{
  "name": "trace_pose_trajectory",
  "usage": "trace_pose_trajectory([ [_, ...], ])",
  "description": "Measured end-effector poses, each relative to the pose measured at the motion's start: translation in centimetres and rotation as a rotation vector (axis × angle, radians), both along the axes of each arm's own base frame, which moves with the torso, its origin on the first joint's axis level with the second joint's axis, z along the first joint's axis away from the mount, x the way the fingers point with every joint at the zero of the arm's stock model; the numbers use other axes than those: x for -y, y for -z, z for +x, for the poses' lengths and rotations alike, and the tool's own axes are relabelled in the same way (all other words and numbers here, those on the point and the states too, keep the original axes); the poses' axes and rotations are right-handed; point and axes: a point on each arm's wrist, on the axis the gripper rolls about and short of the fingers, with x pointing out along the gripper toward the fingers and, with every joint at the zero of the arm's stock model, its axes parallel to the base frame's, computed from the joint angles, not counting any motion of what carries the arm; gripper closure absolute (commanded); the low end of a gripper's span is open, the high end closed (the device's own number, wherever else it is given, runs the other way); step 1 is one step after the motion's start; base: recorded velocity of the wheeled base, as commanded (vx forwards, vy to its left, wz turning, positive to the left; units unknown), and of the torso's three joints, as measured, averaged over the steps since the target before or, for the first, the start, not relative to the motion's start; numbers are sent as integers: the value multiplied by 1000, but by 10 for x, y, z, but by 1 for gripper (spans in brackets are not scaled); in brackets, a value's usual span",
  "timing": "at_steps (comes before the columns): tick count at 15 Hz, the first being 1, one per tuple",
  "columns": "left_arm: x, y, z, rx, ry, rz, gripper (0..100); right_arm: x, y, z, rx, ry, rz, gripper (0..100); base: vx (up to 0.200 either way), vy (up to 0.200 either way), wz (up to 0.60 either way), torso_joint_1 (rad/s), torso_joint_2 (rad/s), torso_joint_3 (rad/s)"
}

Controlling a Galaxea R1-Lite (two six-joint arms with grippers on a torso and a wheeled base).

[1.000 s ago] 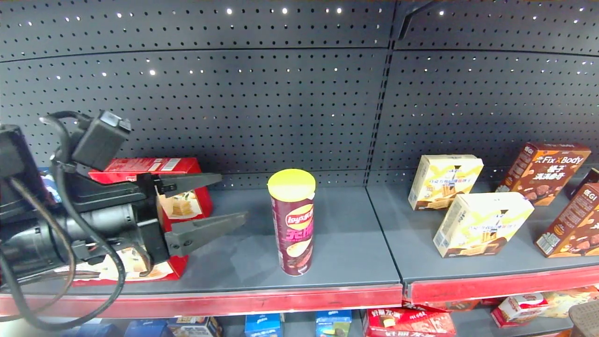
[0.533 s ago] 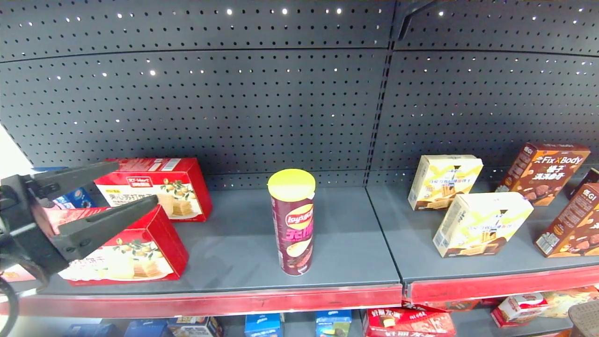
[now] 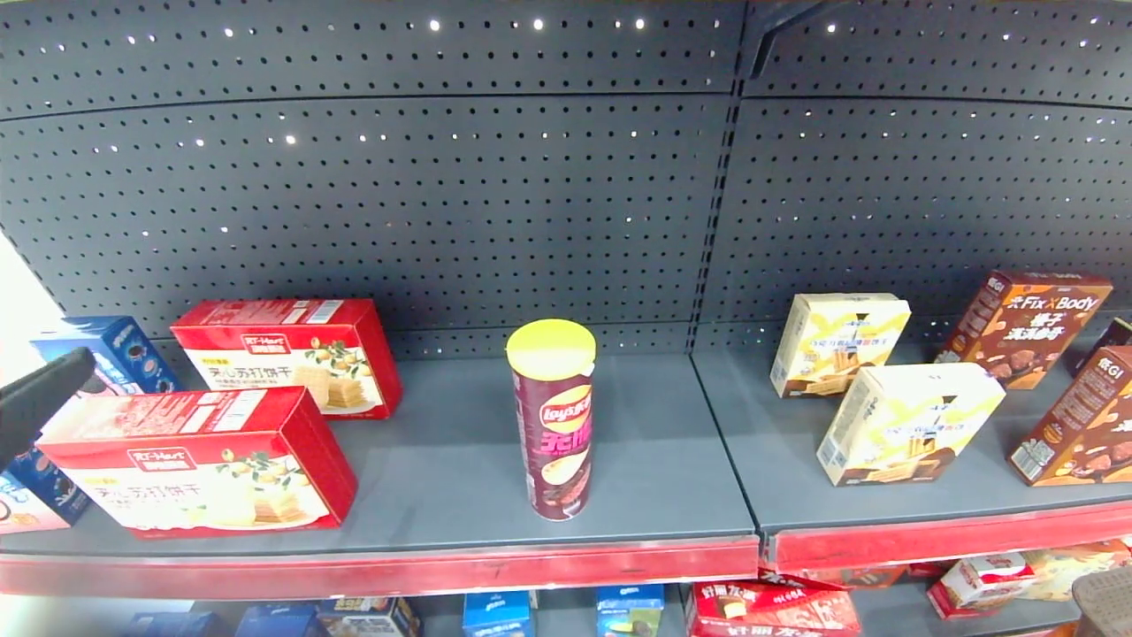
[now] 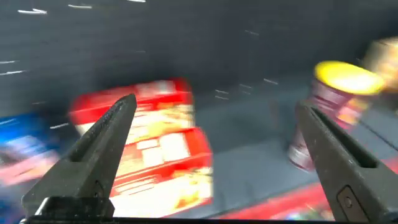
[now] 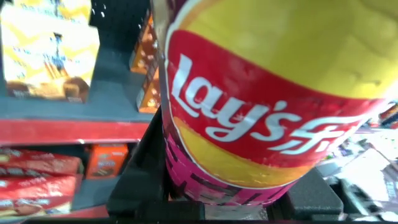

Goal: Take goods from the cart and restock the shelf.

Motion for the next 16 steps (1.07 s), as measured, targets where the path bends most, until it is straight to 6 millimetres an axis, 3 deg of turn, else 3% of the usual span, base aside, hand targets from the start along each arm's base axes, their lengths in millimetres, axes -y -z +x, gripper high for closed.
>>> trace_pose_trajectory([
  [3,-2,-1,-9,30,-118,-19,0,2,-22,8,35,-34,118,100,0,0,0,0,0,0],
  [6,-2,10,-15,-6,-135,-23,0,6,-38,19,21,-141,172,100,0,0,0,0,0,0],
  [12,-2,27,-18,-58,-165,-23,0,10,-49,45,-75,-459,276,100,0,0,0,0,0,0],
  [16,-2,42,-19,-98,-178,2,0,-2,-58,78,-171,-630,359,100,0,0,0,0,0,0],
])
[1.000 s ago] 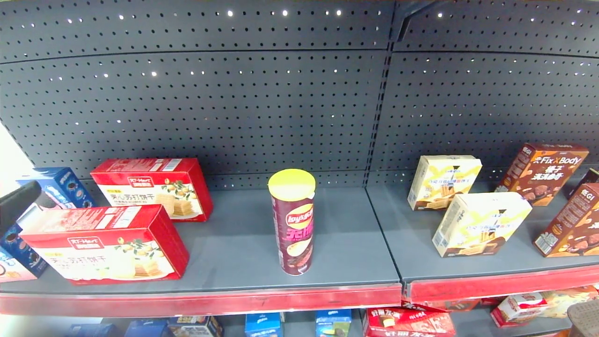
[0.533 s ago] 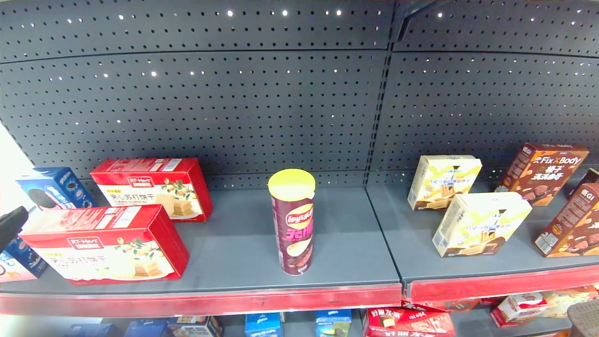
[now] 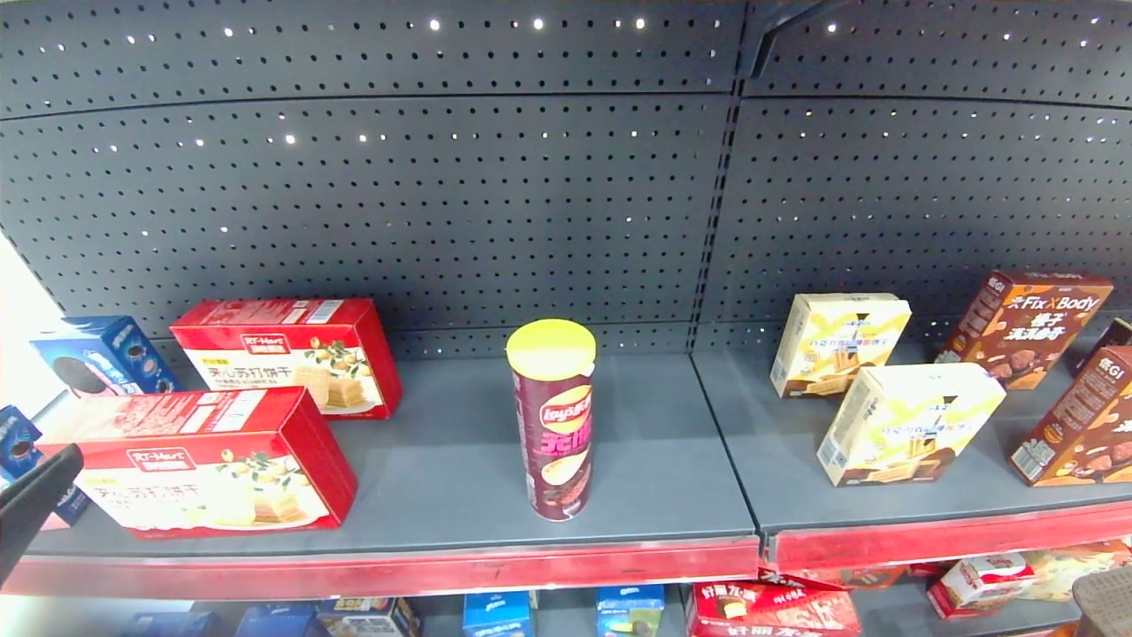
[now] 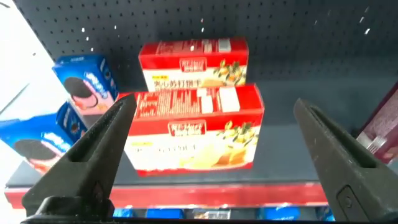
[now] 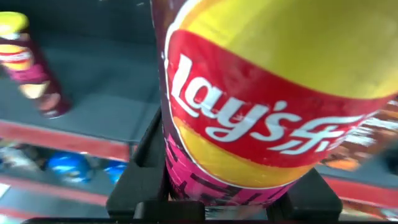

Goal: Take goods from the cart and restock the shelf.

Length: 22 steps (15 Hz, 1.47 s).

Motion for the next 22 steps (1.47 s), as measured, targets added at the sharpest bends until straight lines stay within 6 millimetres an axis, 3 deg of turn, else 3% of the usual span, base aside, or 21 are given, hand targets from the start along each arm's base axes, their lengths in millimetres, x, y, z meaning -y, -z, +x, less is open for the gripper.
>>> trace_pose_trajectory([
  [6,0,5,-5,4,0,1,0,-47,-11,67,-6,-231,14,100,0,0,0,0,0,0],
  [9,1,12,-5,-16,0,25,0,-79,1,95,-71,-323,-17,100,0,0,0,0,0,0],
  [12,1,9,-6,-3,1,30,0,-107,8,127,-23,-401,9,100,0,0,0,0,0,0],
  [15,1,5,-5,7,2,35,0,-129,23,176,55,-439,27,100,0,0,0,0,0,0],
  [18,1,4,-5,5,2,53,0,-136,47,232,78,-462,18,100,0,0,0,0,0,0],
  [22,0,5,-4,0,1,59,0,-140,51,286,101,-489,23,100,0,0,0,0,0,0],
])
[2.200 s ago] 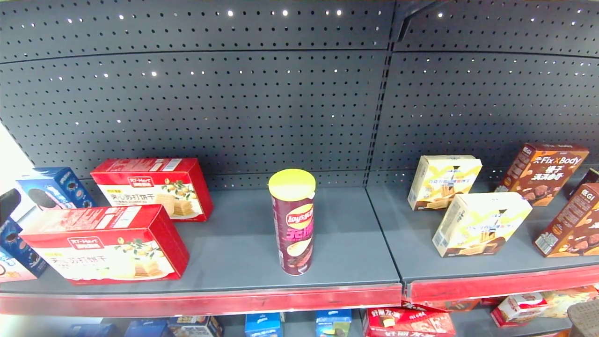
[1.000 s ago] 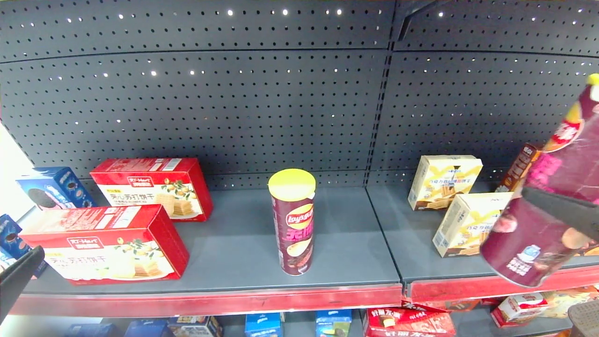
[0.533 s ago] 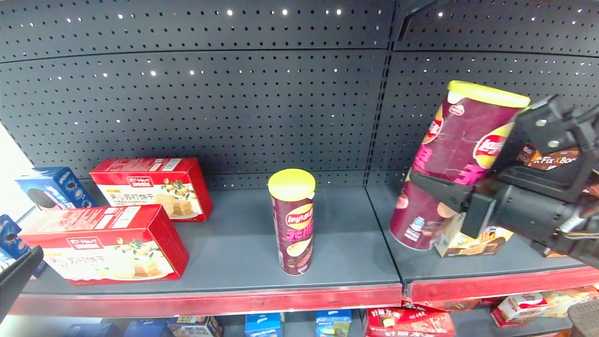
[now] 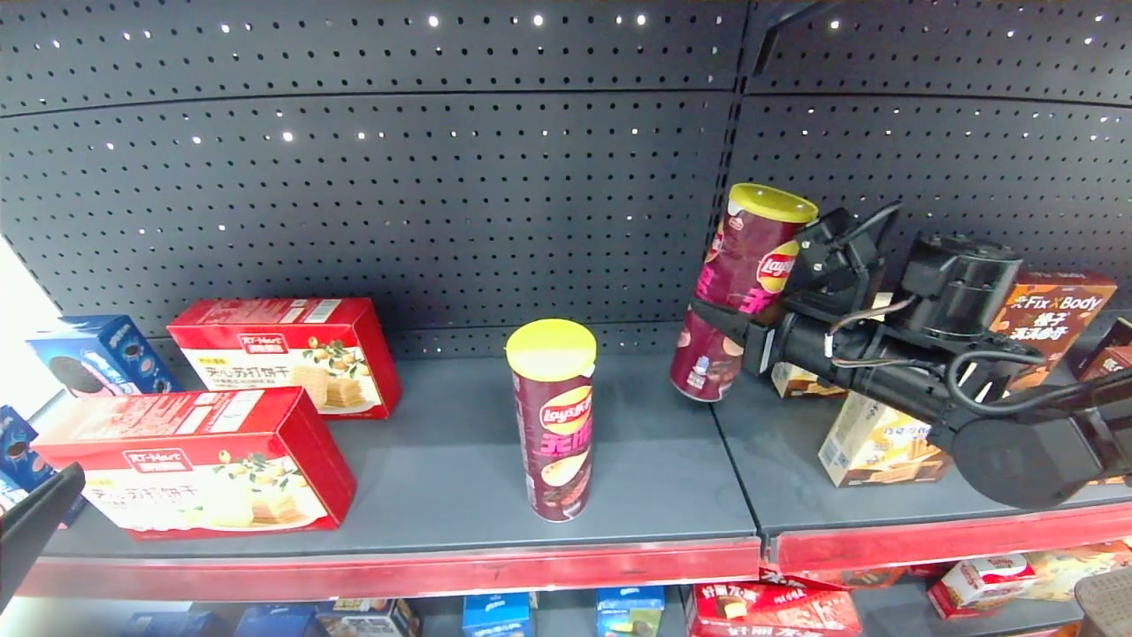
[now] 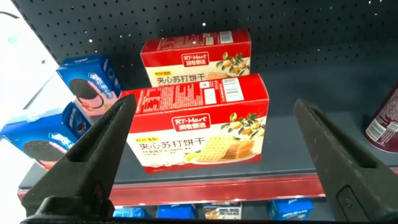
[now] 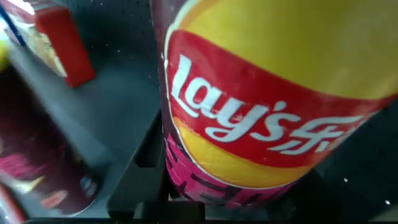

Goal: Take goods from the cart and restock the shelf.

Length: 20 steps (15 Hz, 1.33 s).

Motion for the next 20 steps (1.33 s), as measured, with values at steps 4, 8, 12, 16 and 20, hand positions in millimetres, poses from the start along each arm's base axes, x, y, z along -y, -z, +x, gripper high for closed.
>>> trace_pose_trajectory([
  [4,0,4,0,-16,-2,0,0,-12,7,28,-27,-74,-17,100,0,0,0,0,0,0],
  [8,0,8,0,-28,-2,27,0,-26,10,36,-31,-111,-24,100,0,0,0,0,0,0],
  [12,0,12,0,-41,-2,33,0,-46,19,41,-16,-148,-55,100,0,0,0,0,0,0],
  [16,0,13,-1,-40,-2,34,0,-59,21,56,8,-156,-76,100,0,0,0,0,0,0],
  [20,0,14,-1,-42,-3,61,0,-81,26,67,20,-191,-77,100,0,0,0,0,0,0],
])
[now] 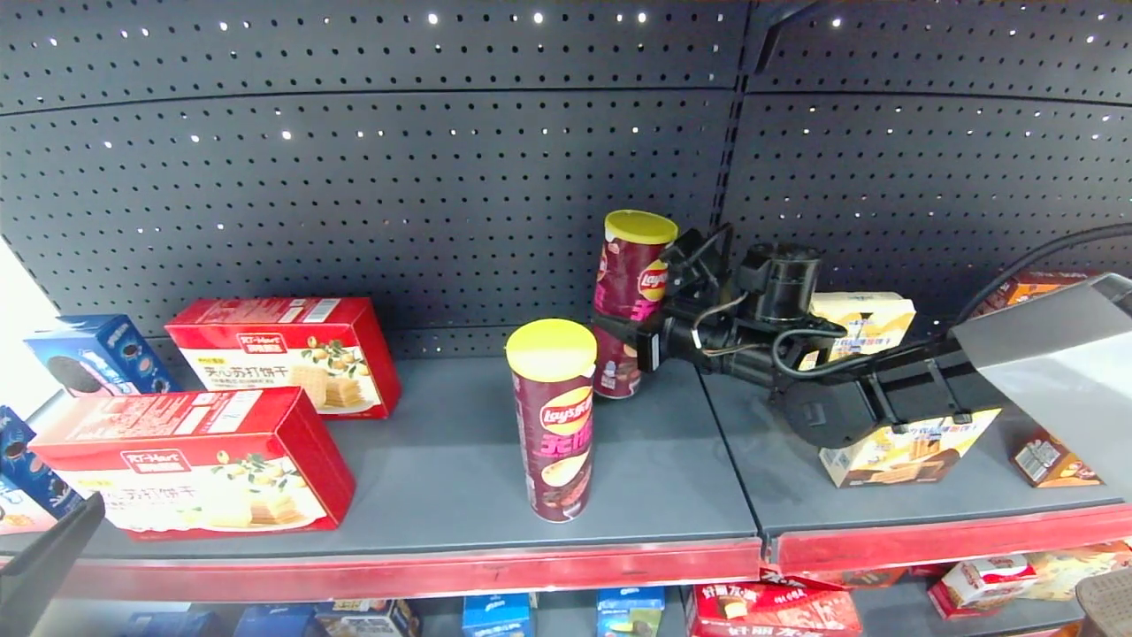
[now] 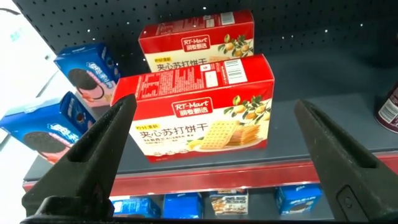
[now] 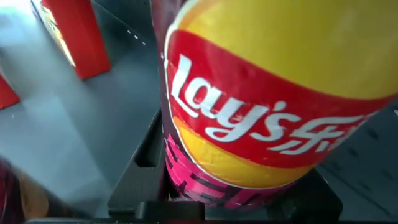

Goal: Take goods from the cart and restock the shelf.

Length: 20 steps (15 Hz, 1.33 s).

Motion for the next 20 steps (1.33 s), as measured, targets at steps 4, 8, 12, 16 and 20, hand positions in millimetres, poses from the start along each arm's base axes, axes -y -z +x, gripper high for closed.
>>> trace_pose_trajectory([
  [4,0,7,-4,-5,-15,37,0,-25,11,6,17,-43,0,100,0,0,0,0,0,0],
  [8,0,9,-7,1,-39,37,0,-36,20,18,32,-69,8,100,0,0,0,0,0,0],
  [12,0,9,-8,2,-40,37,0,-39,29,29,45,-66,2,100,0,0,0,0,0,0],
  [16,0,15,-8,-14,-39,36,0,-41,38,31,47,-78,-19,100,0,0,0,0,0,0],
  [20,0,17,-8,-18,-39,36,0,-44,38,30,49,-85,-17,100,0,0,0,0,0,0],
])
